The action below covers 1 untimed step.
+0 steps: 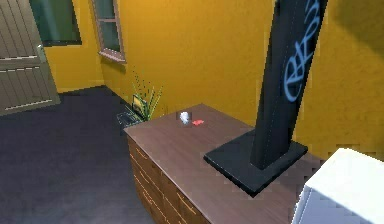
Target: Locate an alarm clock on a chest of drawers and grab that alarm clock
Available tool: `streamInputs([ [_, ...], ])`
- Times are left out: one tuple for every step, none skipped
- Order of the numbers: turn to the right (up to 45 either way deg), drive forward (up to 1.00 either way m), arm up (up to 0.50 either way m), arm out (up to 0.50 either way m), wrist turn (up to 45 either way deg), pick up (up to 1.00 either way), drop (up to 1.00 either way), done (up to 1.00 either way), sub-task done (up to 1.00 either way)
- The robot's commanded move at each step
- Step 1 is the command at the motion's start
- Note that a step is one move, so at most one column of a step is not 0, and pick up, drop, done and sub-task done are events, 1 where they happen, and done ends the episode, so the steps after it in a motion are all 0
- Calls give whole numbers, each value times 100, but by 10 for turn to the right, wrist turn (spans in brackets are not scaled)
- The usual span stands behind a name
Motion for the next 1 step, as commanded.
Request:
streamInputs([
  [0, 0, 0, 0, 150, 0, 0, 0, 0],
])
